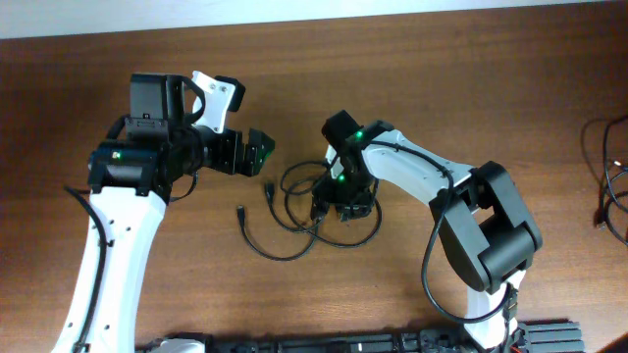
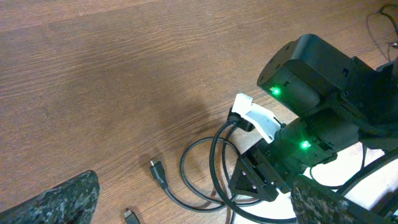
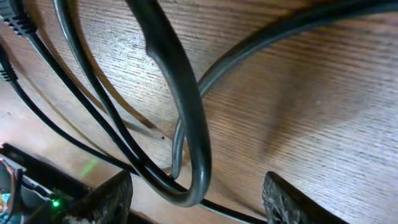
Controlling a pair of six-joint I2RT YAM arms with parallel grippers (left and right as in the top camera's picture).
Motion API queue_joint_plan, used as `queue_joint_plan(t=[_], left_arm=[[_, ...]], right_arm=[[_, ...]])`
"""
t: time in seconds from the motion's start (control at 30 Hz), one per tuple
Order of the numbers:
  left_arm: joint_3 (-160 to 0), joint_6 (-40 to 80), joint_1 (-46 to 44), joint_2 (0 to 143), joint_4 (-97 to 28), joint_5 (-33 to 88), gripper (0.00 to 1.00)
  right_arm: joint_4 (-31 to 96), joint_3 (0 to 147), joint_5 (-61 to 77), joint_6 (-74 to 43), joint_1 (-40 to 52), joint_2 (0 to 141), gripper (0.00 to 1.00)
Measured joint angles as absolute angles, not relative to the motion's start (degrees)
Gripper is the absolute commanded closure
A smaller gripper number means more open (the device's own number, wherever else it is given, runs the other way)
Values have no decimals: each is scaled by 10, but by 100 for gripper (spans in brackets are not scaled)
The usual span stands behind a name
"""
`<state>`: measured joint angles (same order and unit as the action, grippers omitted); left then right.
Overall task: Untangle cables
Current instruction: 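Grasp the last black cable and carry it to the right side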
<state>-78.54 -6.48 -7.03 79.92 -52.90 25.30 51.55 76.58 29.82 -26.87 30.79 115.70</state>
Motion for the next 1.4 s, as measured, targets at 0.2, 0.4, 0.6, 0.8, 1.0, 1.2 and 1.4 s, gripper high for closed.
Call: queue_joint_plan(t=[0.2,0.4,0.6,0.8,1.0,1.2,1.4], left_arm=[[-785,-65,-70,799,-529,253,1],[-785,-65,-70,799,-529,253,2],[-785,-65,-70,799,-529,253,1],[-785,-65,-70,799,-529,253,1],[-785,-65,-70,799,-529,253,2],[-785,-65,-70,799,-529,253,2],[-785,-65,-70,799,-529,253,1]], right_arm=[[470,763,292,-284,329,1157,41],[446,759,218,-328,375,1157,51],[433,759,199,-334,376,1161,58],[429,766,202,-336,376,1170,77],[419,772,194,-361,376,1181,96],[375,775,142,-388,369,1181,96],[280,775,15,-390,248,1185,95]])
